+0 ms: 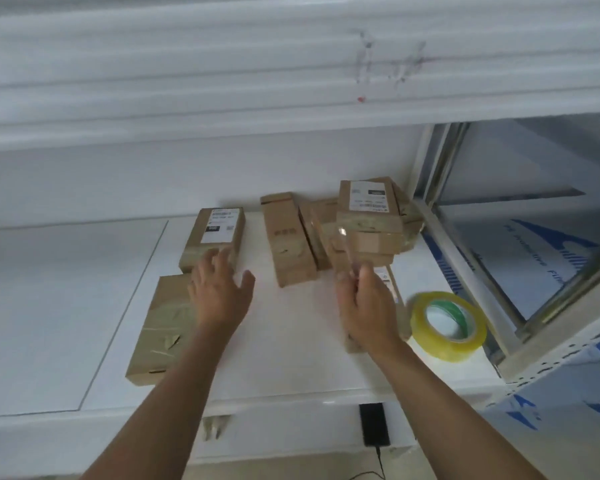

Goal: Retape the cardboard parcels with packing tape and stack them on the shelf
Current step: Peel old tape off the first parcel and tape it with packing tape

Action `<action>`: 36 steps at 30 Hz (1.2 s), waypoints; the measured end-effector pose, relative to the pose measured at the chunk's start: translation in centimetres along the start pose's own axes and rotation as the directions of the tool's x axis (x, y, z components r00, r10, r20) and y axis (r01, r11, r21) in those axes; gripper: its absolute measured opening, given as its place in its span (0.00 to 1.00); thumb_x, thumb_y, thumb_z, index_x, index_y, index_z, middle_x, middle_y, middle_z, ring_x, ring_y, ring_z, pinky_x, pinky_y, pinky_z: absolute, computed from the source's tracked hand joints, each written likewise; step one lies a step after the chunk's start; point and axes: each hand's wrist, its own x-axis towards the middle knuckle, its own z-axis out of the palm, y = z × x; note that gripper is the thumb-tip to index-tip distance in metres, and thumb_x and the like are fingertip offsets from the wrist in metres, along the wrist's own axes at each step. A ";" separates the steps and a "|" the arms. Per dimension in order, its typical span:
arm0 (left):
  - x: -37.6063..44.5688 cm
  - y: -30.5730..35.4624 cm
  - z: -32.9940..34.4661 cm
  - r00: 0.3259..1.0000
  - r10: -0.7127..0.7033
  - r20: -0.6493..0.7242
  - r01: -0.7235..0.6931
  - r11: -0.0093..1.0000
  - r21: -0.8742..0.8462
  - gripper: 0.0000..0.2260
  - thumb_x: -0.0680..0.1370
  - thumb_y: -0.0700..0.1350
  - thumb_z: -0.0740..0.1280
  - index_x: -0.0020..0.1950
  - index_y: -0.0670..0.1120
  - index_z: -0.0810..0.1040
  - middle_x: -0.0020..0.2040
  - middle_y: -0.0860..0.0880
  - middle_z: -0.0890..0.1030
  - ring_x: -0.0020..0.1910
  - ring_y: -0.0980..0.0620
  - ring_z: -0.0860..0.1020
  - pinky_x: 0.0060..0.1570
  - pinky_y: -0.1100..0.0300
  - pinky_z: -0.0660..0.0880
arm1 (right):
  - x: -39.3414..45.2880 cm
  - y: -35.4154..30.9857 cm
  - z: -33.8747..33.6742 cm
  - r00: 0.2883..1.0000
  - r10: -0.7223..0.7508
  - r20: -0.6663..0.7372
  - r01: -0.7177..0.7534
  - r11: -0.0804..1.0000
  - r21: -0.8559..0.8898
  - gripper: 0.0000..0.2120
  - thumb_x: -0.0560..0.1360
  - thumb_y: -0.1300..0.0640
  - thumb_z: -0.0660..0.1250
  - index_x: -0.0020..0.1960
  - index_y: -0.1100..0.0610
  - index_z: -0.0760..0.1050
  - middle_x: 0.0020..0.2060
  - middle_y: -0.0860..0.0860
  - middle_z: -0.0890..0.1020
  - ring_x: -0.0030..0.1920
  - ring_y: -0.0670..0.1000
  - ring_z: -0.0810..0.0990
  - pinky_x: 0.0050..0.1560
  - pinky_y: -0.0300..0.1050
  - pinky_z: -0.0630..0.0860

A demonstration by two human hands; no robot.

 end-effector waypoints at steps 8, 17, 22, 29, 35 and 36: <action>-3.6 -12.6 -5.4 0.874 -0.463 0.145 0.448 0.885 0.123 0.28 0.80 0.55 0.63 0.76 0.43 0.65 0.74 0.39 0.65 0.71 0.35 0.64 0.69 0.40 0.63 | -3.1 -3.4 11.5 0.772 0.180 0.610 -0.183 0.981 -0.058 0.14 0.85 0.48 0.49 0.49 0.57 0.64 0.40 0.57 0.79 0.48 0.63 0.79 0.44 0.52 0.72; -7.8 -9.5 -3.6 0.894 -0.306 0.327 0.283 0.952 0.117 0.47 0.67 0.72 0.70 0.75 0.46 0.60 0.68 0.46 0.67 0.67 0.44 0.67 0.62 0.51 0.71 | -5.2 -4.8 15.1 0.774 0.306 0.554 -0.453 0.879 0.146 0.14 0.82 0.50 0.62 0.41 0.54 0.62 0.40 0.54 0.74 0.44 0.58 0.76 0.45 0.51 0.72; -8.4 -7.4 -0.7 0.913 -0.160 0.375 0.158 0.987 0.037 0.40 0.69 0.69 0.70 0.70 0.45 0.65 0.64 0.47 0.69 0.64 0.45 0.68 0.63 0.53 0.70 | -5.3 -2.5 12.7 0.853 0.352 0.385 -0.413 0.907 0.087 0.15 0.77 0.55 0.69 0.42 0.55 0.62 0.39 0.52 0.69 0.38 0.55 0.71 0.35 0.42 0.66; -8.9 -8.2 0.0 0.955 0.052 0.291 -0.041 0.998 -0.043 0.23 0.79 0.63 0.56 0.58 0.44 0.71 0.55 0.44 0.76 0.52 0.41 0.75 0.52 0.49 0.74 | -5.8 -1.5 11.7 0.822 0.398 0.408 -0.465 0.882 0.076 0.16 0.79 0.55 0.67 0.41 0.53 0.60 0.36 0.50 0.68 0.34 0.49 0.68 0.32 0.39 0.64; -8.7 -9.4 0.2 0.980 0.051 0.191 -0.037 0.996 -0.077 0.16 0.81 0.54 0.54 0.51 0.42 0.72 0.60 0.41 0.77 0.52 0.38 0.77 0.51 0.47 0.77 | -5.9 -2.3 12.3 0.834 0.345 0.431 -0.413 0.908 0.073 0.16 0.80 0.54 0.66 0.41 0.52 0.59 0.36 0.50 0.68 0.34 0.49 0.69 0.31 0.36 0.64; -8.6 -9.4 0.2 0.981 0.043 0.191 -0.028 0.996 -0.084 0.16 0.81 0.54 0.53 0.51 0.42 0.72 0.59 0.41 0.77 0.52 0.38 0.77 0.50 0.47 0.77 | -5.7 -2.4 12.3 0.833 0.331 0.444 -0.396 0.916 0.061 0.16 0.80 0.53 0.66 0.42 0.53 0.59 0.37 0.50 0.69 0.34 0.48 0.69 0.30 0.36 0.64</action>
